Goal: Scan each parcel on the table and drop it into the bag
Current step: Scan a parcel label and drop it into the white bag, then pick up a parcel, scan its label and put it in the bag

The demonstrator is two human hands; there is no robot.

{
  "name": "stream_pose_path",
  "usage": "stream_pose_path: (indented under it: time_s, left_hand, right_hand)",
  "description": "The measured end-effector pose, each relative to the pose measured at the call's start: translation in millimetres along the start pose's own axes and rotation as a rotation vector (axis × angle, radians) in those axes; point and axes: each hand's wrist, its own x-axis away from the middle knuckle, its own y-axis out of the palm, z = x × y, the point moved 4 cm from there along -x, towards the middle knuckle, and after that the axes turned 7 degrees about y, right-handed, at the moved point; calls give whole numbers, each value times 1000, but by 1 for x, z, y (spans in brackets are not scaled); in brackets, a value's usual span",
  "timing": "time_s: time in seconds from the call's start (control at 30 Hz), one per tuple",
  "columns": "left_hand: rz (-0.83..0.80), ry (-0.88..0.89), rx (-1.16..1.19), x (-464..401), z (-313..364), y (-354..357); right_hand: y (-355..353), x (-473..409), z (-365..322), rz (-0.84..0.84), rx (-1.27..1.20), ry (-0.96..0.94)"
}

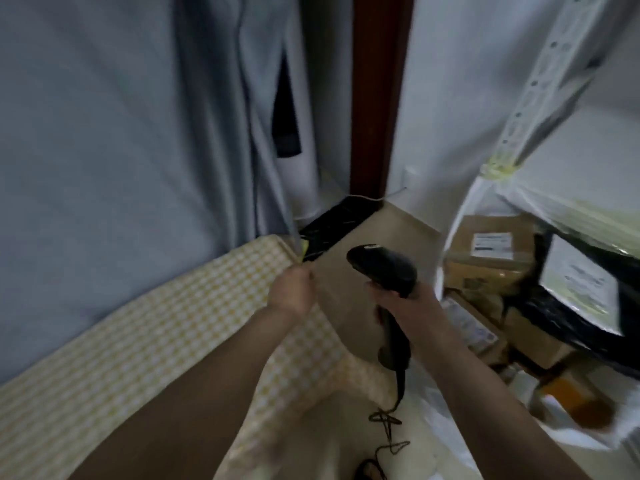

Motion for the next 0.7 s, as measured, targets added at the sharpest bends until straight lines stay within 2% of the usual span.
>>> stream_pose_path:
  time_s: [0.2, 0.47, 0.7]
  left_hand:
    - [139, -268, 72, 116, -131, -71]
    - [275, -578, 116, 321, -293, -130]
    - [308, -733, 173, 467, -392, -138]
  right_hand:
    - [133, 38, -3, -261, 149, -51]
    - [305, 148, 43, -564, 304, -82]
    - [420, 225, 109, -673, 365, -33]
